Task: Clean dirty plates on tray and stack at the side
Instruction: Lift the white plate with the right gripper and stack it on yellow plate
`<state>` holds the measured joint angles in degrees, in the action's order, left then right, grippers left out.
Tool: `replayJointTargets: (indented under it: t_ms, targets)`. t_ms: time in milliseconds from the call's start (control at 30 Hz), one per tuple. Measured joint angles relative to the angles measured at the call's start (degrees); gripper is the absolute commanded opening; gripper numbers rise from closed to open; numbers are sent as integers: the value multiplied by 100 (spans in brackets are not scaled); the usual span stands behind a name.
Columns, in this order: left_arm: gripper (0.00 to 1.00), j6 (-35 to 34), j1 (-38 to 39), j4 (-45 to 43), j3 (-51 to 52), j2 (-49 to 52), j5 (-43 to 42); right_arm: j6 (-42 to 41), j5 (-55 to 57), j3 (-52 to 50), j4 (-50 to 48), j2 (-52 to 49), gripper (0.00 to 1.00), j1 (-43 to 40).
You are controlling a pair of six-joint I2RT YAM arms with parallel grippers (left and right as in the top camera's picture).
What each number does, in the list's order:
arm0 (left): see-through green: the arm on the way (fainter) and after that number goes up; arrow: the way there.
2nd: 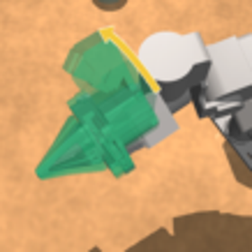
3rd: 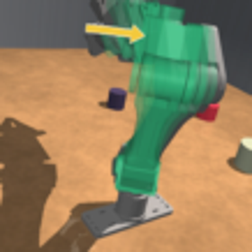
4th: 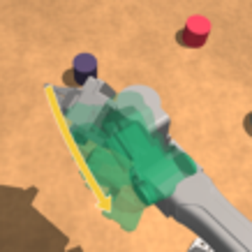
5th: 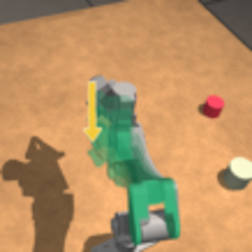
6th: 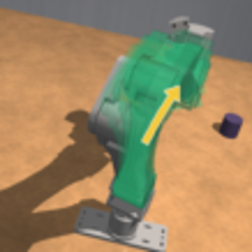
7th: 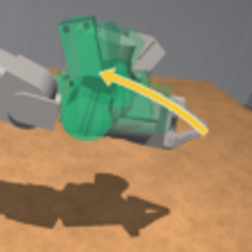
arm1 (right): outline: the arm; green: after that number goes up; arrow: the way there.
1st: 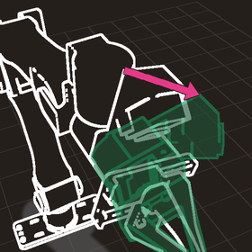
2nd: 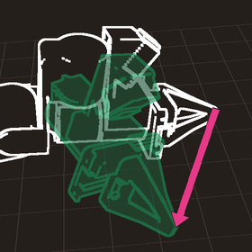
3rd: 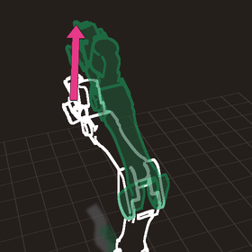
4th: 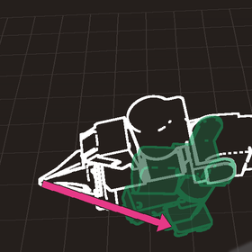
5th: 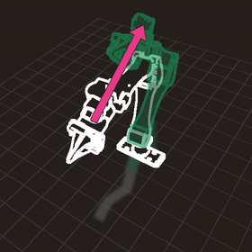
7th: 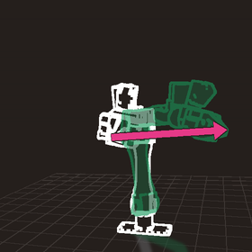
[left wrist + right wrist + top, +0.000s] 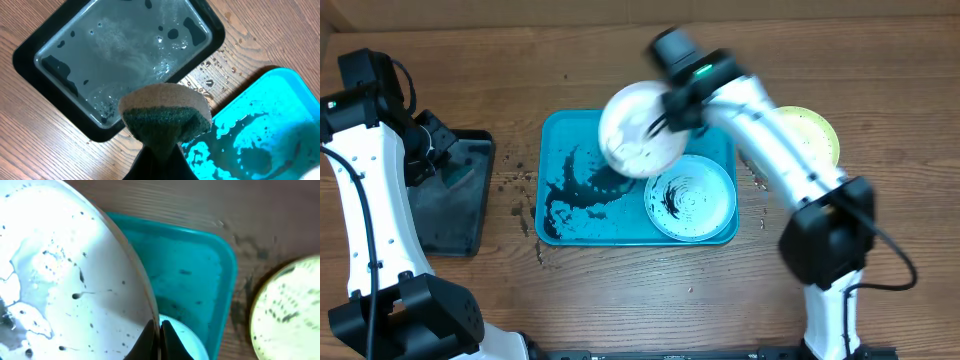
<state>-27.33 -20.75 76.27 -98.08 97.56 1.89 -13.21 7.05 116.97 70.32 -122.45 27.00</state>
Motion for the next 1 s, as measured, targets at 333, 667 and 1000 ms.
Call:
replayJointTargets:
  t_ms: [333, 667, 1000]
  targets:
    - [4, 0, 0, -42, 28, 0, 0, -173, -1530, 4, 1539, 22, 3, -3309]
    - [4, 0, 0, -79, 28, 0, 0, -175, -1274, -625, 1331, 118, 17, -4138]
    - [4, 0, 0, -101, 31, 0, 0, 284, -1958, -990, 1040, 120, 86, -3748]
